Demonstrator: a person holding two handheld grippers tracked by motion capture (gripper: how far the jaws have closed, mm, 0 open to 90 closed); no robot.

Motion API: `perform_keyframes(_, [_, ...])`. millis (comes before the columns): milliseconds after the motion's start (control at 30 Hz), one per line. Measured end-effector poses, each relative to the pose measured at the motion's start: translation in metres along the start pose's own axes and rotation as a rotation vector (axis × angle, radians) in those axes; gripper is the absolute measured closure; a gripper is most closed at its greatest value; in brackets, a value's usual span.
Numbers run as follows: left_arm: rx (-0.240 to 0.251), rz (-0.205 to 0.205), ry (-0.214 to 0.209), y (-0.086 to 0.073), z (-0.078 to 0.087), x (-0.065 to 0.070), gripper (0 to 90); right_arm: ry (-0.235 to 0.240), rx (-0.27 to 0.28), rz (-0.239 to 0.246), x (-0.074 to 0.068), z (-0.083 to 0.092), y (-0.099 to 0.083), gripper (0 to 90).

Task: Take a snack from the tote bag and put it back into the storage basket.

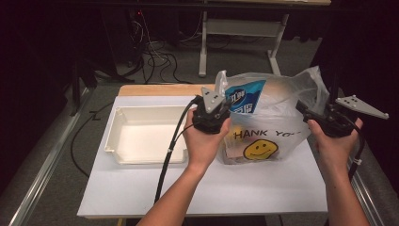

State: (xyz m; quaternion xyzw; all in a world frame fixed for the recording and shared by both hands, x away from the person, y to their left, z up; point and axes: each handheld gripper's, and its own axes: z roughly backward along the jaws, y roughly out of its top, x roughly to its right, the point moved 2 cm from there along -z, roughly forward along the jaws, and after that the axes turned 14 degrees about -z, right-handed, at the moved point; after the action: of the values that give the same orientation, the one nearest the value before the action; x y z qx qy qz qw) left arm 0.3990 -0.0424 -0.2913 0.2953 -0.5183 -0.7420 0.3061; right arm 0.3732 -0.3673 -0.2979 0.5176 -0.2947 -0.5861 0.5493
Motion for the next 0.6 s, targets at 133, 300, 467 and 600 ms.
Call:
perform_keyframes(133, [-0.105,0.057,0.001,-0.027,-0.014,-0.021,87.9,-0.015,-0.069,0.014,0.003,-0.02,-0.006,75.8])
perform_keyframes(300, [-0.176,0.171,0.002,-0.059,-0.03,-0.033,88.7,0.016,-0.138,-0.007,0.004,-0.039,-0.015,81.5])
perform_keyframes(467, [-0.281,0.17,-0.044,-0.083,-0.043,-0.029,88.2,0.001,-0.189,-0.015,0.004,-0.051,-0.024,67.9])
perform_keyframes(600, [-0.385,0.118,-0.128,-0.103,-0.052,-0.014,85.1,0.069,-0.179,-0.051,0.006,-0.055,-0.025,37.0])
